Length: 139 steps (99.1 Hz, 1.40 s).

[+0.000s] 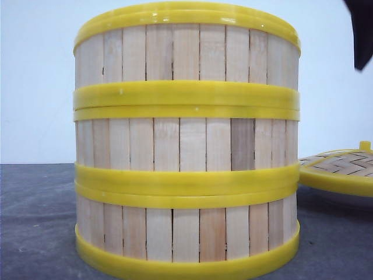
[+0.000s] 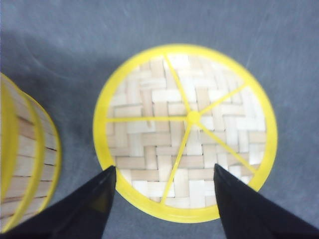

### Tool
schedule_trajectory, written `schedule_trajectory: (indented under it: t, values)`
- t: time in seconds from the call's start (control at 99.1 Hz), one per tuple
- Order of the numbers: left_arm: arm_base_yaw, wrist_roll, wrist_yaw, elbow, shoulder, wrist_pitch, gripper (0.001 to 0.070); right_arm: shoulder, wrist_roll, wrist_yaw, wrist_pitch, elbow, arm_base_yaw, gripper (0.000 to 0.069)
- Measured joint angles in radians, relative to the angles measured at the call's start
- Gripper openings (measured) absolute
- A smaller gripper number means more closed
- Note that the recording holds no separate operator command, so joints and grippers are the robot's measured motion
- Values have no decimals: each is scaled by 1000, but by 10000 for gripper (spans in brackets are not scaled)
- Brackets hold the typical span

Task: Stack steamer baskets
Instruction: 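Open the left gripper and withdraw it from the stack, then move the right gripper to the woven lid and grasp its center knob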

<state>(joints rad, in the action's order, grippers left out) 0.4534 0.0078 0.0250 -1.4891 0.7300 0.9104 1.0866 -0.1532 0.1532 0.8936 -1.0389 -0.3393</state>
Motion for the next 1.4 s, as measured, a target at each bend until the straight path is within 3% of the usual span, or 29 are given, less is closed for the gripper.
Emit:
schedule_trajectory:
  t: [0.323,0.565,1.099,1.402]
  values:
    - [0,-39,0,315,-285,-21,357,164,26,-48,-81,0,114,377]
    - [0,-91,0,510,-451,-16,357,260,26,-75,-161,0,144,284]
    - [0,-101,0,520,-470,-19,356,386,26,-76,-233,0,150,253]
    - [0,-100,0,520,-470,-19,354,389,26,-70,-247,-6,158,79]
